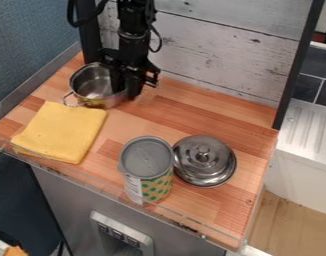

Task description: Move stainless pot to the upper left of the table

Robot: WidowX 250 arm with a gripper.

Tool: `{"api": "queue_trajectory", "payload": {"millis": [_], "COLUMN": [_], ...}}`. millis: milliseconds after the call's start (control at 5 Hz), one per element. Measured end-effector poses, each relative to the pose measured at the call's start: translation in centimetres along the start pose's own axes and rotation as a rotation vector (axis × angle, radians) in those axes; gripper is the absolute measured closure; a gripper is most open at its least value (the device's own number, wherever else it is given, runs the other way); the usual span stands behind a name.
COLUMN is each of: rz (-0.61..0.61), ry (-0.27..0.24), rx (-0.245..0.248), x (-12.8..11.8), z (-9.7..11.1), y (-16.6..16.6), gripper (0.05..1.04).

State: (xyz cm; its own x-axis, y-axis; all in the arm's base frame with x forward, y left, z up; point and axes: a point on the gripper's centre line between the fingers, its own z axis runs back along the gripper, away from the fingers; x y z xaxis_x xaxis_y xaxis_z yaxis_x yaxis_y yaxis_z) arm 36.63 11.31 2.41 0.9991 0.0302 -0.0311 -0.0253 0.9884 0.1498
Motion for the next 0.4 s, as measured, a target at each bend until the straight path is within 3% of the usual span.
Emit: {"api": "queue_trajectory", "payload": {"millis": [200, 400], "rz": [-0.013, -0.032], "ry": [-0.066, -0.055], "rx": [-0.006, -0.031], "x": [-0.21, -0.83], "z": [3.51, 4.36], "y": [0.19, -0.17], "gripper": [0.215, 0.071]}}
